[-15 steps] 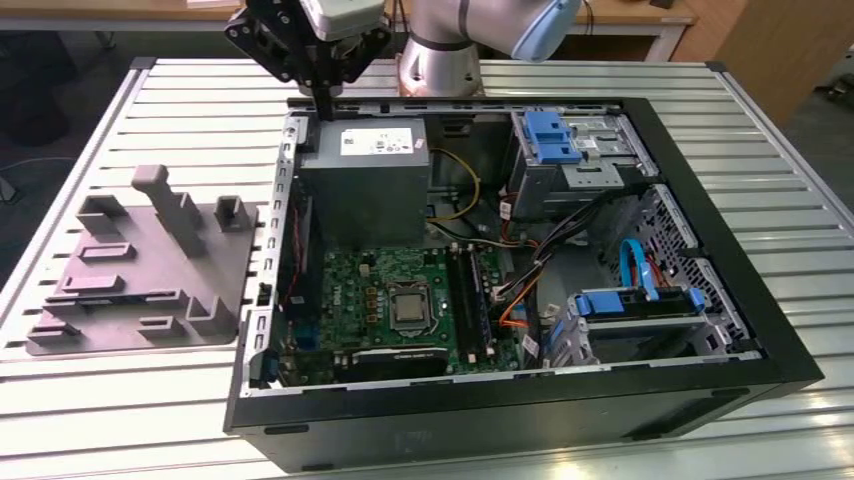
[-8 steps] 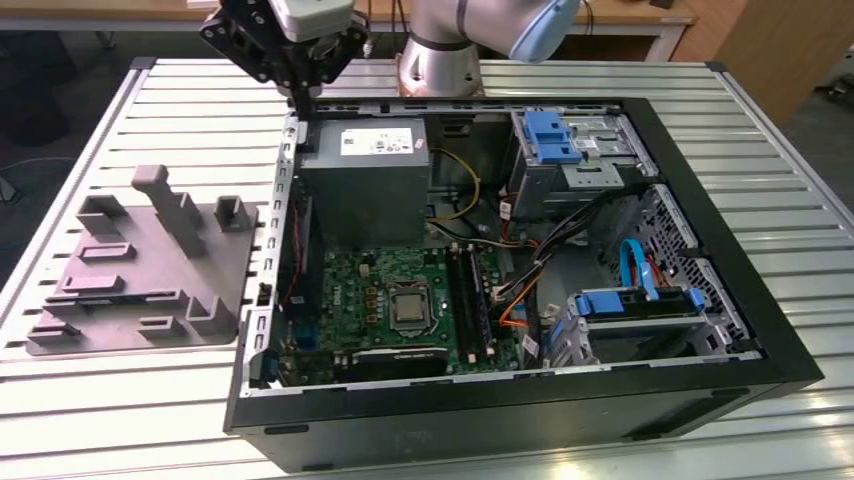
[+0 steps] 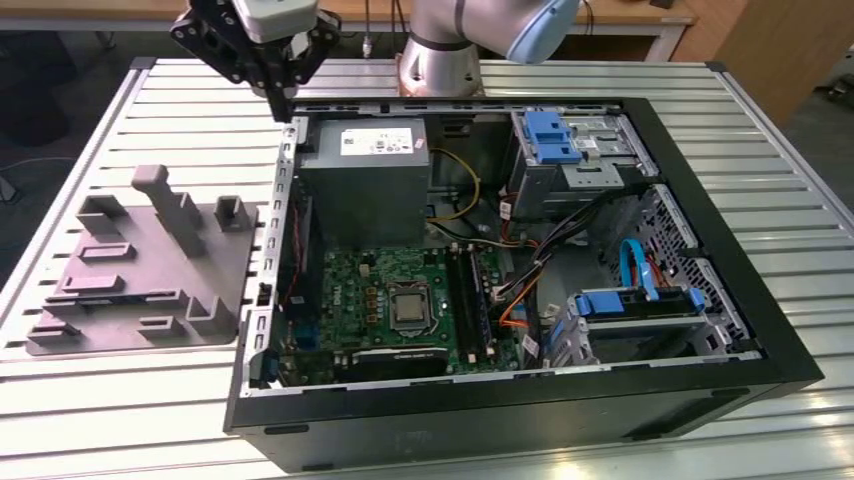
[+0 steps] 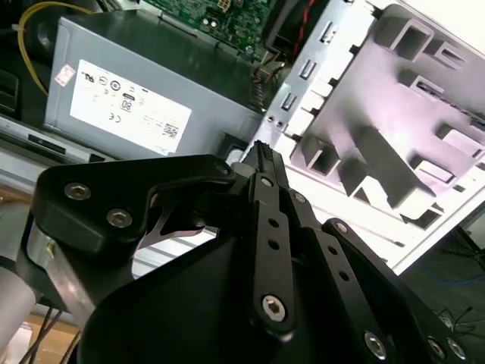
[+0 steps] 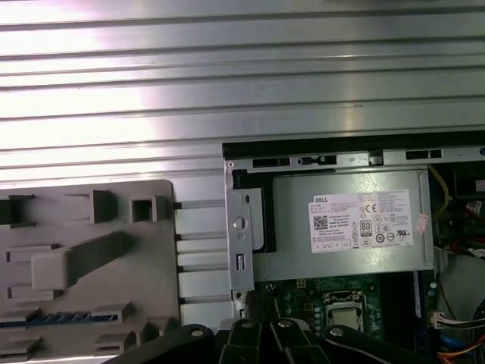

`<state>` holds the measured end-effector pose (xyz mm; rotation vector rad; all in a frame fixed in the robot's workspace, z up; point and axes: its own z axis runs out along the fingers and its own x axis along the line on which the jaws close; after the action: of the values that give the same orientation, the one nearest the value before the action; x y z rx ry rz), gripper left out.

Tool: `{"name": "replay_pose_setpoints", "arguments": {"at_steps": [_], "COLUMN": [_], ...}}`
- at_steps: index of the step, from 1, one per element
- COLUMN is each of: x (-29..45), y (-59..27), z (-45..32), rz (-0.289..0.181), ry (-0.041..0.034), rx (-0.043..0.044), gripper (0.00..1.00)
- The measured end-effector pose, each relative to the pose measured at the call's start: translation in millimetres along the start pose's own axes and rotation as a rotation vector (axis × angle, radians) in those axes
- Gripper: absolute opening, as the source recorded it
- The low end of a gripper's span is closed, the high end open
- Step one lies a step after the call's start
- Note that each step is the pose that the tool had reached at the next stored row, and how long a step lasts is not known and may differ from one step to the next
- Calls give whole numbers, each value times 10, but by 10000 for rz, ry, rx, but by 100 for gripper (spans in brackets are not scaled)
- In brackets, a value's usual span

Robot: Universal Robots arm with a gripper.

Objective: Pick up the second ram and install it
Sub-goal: 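Reach for the second ram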

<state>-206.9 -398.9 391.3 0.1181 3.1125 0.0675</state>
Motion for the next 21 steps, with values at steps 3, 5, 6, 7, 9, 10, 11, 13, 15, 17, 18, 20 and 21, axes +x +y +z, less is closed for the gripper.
{"name": "replay_pose_setpoints", "arguments": {"at_steps": [3,5,6,7,9,10,11,13,15,17,18,20,21], "x": [79,131,157,188,241,269,298,362,429,495,529,599,634], "y": [-5,-9,-11,-13,-16,-19,-21,-25,-28,-32,-34,-38,-40], "z": [1,2,2,3,3,4,4,6,7,8,8,10,11], "rz": [-2,-1,-1,0,-1,-2,-2,0,-1,-2,-3,0,0], "ry": [0,0,0,-1,0,0,0,0,0,0,0,-1,0], "rx": [-1,-1,-1,-1,0,-1,0,0,-1,0,0,0,0], "gripper": [10,10,10,10,10,10,10,10,10,10,10,10,10]}}
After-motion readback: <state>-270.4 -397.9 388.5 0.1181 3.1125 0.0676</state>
